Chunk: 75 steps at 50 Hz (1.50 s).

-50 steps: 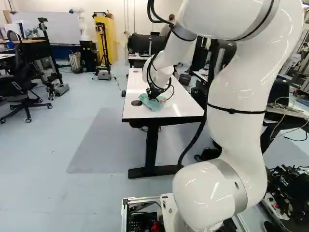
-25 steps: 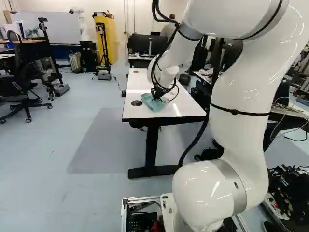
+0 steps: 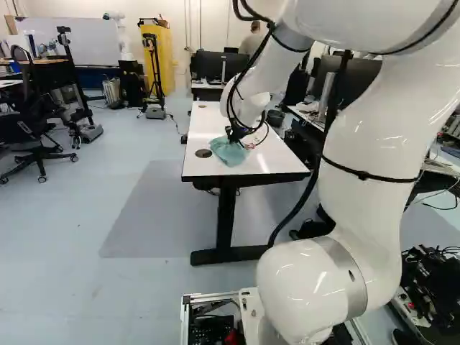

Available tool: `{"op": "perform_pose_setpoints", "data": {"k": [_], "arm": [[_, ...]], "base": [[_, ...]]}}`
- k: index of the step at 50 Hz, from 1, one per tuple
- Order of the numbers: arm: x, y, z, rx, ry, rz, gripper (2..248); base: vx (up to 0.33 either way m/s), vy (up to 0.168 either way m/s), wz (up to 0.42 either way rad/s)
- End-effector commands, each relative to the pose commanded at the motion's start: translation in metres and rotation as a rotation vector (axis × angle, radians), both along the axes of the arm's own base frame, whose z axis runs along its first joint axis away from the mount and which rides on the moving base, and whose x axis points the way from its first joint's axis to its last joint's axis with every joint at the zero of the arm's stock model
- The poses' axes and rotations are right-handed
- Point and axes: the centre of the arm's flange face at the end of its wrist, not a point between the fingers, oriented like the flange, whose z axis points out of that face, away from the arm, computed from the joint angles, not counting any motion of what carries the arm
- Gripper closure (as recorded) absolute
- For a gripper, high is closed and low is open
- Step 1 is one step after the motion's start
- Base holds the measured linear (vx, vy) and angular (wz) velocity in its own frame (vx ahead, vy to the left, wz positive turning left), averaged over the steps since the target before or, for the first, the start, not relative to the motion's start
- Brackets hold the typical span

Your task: Clean the table with the green towel

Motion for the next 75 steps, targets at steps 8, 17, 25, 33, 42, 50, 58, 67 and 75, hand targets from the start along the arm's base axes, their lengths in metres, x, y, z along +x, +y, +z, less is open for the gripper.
{"op": "perform_pose_setpoints", "data": {"k": [8, 17, 25, 33, 42, 50, 58, 67, 75], "arm": [[-0.013, 0.000, 0.004, 0.000, -0.004, 0.002, 229], [-0.026, -0.001, 0.004, 0.000, -0.001, 0.002, 229], [-0.038, -0.002, 0.004, 0.000, 0.001, 0.002, 229], [-0.051, -0.004, 0.004, 0.000, 0.002, 0.000, 229], [-0.064, -0.008, 0.003, 0.000, 0.003, -0.005, 229], [-0.065, -0.008, 0.003, 0.000, 0.003, -0.006, 229], [-0.065, -0.008, 0.003, 0.000, 0.003, -0.006, 229], [-0.065, -0.008, 0.003, 0.000, 0.003, -0.006, 229], [-0.063, -0.012, 0.008, 0.001, -0.007, -0.015, 229]], "base": [[0.000, 0.000, 0.000], [0.000, 0.000, 0.000], [0.000, 0.000, 0.000], [0.000, 0.000, 0.000], [0.000, 0.000, 0.000], [0.000, 0.000, 0.000], [0.000, 0.000, 0.000], [0.000, 0.000, 0.000], [0.000, 0.000, 0.000]]}}
